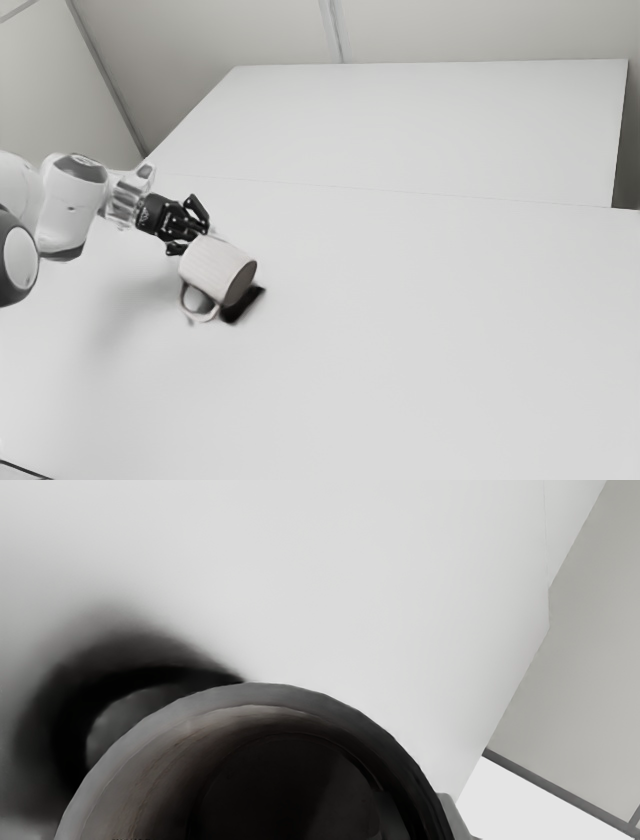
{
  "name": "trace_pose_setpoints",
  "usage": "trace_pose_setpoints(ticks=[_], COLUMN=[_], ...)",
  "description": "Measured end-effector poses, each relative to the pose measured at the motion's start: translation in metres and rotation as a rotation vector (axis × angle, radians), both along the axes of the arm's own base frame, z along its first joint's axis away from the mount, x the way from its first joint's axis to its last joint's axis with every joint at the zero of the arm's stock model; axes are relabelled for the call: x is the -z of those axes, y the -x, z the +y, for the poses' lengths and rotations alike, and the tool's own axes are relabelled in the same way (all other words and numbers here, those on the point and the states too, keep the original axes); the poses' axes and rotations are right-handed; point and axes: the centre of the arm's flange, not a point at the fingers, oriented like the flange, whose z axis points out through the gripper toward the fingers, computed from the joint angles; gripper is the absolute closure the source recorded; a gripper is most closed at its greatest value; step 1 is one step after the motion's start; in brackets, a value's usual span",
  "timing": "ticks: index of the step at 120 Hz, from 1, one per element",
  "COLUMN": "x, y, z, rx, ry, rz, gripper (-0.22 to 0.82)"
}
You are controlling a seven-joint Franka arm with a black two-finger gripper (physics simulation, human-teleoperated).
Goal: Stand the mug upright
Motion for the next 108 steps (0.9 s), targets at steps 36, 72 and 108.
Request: trace_pose_setpoints(ticks=[36, 72, 108], x=[-0.047, -0.06, -0.042], y=[-0.015, -0.019, -0.018], z=[-0.083, -0.152, -0.167], rx=[0.348, 0.457, 0.325], ry=[-0.485, -0.802, -0.887], rz=[-0.046, -0.087, -0.128], gripper=[0.73, 0.73, 0.73])
